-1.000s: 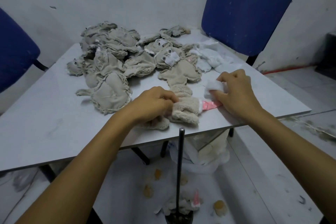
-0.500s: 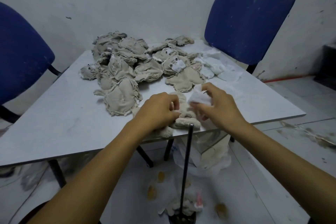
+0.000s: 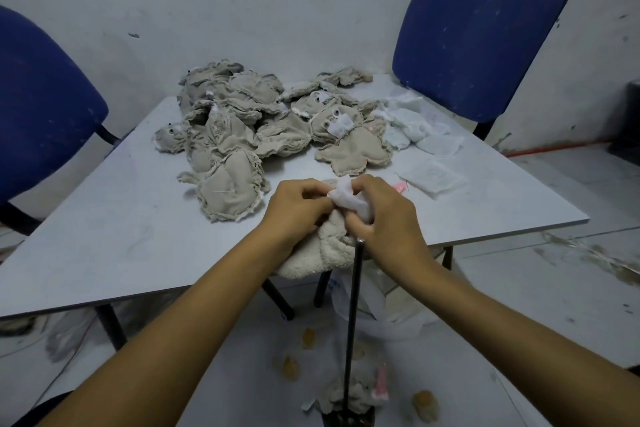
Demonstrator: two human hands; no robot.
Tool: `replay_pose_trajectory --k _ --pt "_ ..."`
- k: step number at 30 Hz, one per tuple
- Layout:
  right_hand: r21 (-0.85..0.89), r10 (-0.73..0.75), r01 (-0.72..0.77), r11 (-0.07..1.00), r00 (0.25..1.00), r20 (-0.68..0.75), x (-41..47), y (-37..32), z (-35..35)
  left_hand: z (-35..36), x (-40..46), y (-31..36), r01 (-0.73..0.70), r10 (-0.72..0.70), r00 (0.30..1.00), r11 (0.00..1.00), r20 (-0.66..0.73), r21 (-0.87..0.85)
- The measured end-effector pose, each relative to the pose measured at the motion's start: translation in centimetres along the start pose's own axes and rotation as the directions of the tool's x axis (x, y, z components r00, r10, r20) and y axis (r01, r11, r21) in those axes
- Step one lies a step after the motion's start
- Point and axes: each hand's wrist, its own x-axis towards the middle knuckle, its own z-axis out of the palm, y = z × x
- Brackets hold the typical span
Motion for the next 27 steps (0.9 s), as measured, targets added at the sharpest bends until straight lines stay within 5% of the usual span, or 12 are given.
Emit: replay_pose_trajectory --k 2,7,16,23,27 --pt "0.002 -0.024 0.024 1.000 1.000 0.008 -0.2 0.1 0.1 -0.1 0.0 -0.2 0.033 -0.039 0.999 0.985 -0.035 -0.171" --pt "-0.041 -0.062 0.063 0.997 0.997 0.038 -0.5 0.2 0.0 0.1 0.0 -0.6 0.016 -0.059 0.989 0.955 -0.137 -0.297" --pt "-0.189 -0.158 0.177 0.966 0.981 0.112 -1.2 0.0 0.4 0.2 -0.3 -0.8 -0.053 -0.010 0.983 0.941 -0.184 -0.334" --pt "-0.126 0.025 -0.036 0.991 0.996 -0.084 -0.2 -0.2 1.0 0.4 -0.7 -0.9 -0.167 0.129 0.979 0.953 -0.160 -0.252" --pt "-0.148 -0.080 0.082 0.986 0.997 0.021 -0.7 -0.1 0.8 0.3 -0.6 -1.0 -0.153 0.109 0.982 0.940 -0.156 -0.304"
